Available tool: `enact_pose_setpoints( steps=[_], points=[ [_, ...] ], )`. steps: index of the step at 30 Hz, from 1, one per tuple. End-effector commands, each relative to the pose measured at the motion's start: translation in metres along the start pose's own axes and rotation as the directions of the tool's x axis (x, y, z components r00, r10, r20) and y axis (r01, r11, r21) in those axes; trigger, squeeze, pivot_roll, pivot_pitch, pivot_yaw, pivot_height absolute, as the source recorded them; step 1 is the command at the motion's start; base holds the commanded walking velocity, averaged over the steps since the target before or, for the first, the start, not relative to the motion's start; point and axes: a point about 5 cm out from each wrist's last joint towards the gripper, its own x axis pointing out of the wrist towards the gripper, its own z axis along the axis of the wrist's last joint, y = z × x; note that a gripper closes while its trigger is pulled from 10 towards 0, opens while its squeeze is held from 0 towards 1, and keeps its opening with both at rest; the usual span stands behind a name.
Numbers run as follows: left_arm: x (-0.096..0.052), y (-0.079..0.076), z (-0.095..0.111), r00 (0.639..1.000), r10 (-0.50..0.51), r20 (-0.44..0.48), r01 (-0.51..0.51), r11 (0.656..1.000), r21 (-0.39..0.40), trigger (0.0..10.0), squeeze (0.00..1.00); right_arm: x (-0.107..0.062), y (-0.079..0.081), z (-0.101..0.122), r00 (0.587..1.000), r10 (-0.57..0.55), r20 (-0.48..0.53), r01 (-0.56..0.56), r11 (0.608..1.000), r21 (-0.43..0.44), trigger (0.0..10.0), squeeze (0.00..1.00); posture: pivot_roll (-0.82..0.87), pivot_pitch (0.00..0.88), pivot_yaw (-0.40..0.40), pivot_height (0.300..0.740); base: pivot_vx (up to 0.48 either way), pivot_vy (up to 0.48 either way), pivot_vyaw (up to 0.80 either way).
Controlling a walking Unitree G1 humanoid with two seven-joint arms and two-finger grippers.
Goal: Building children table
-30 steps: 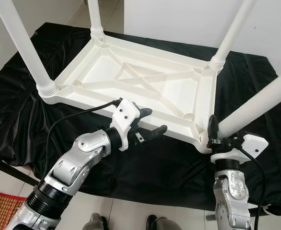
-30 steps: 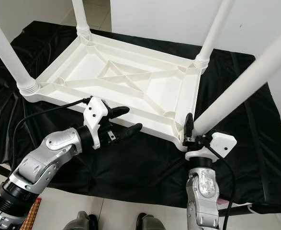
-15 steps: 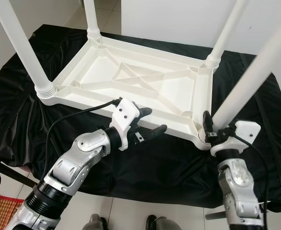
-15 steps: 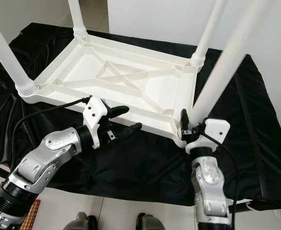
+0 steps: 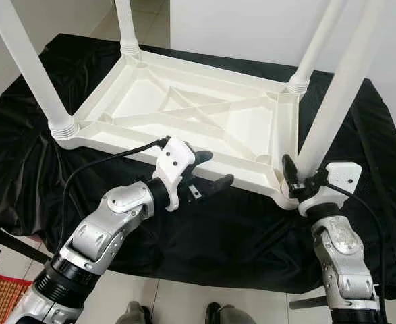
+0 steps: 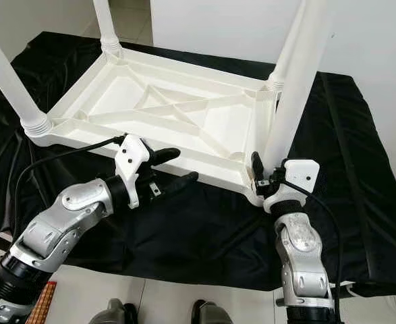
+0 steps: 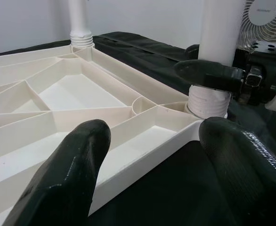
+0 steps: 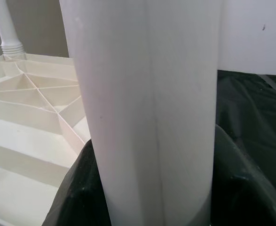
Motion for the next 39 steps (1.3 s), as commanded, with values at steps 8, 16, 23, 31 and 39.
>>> enact_pose_setpoints(
  steps=[8,16,23,31,39],
  points=[
    [-0.002,-0.008,0.001,0.996,-0.095,0.005,0.095,0.995,-0.008,10.0,0.00,-0.020,0.006,-0.028,0.989,-0.090,-0.113,0.108,0.980,0.167,10.0,0.00,0.06,0.185,-0.004,0.740,0.000,0.000,0.00],
    [-0.001,-0.008,0.001,0.995,-0.096,0.004,0.096,0.995,-0.010,10.0,0.00,-0.032,0.010,-0.028,0.985,-0.162,-0.052,0.169,0.972,0.166,10.0,0.00,0.06,0.186,-0.005,0.740,0.000,0.000,0.00],
    [-0.002,-0.009,0.000,0.995,-0.098,0.003,0.098,0.995,-0.014,10.0,0.00,-0.036,0.014,-0.024,0.991,-0.133,0.007,0.133,0.990,0.044,10.0,0.00,0.05,0.182,-0.005,0.740,0.000,0.000,0.00],
    [-0.001,-0.010,0.000,0.995,-0.100,0.005,0.100,0.995,-0.015,10.0,0.00,-0.030,0.009,-0.024,0.997,-0.080,0.015,0.081,0.995,-0.066,10.0,0.00,0.05,0.177,-0.005,0.740,0.000,0.000,0.00],
    [-0.002,-0.010,0.001,0.995,-0.098,0.005,0.098,0.995,-0.013,10.0,0.00,-0.034,0.008,-0.032,0.988,-0.150,-0.024,0.151,0.983,0.101,10.0,0.00,0.06,0.179,-0.008,0.740,0.000,0.000,0.00]
  ],
)
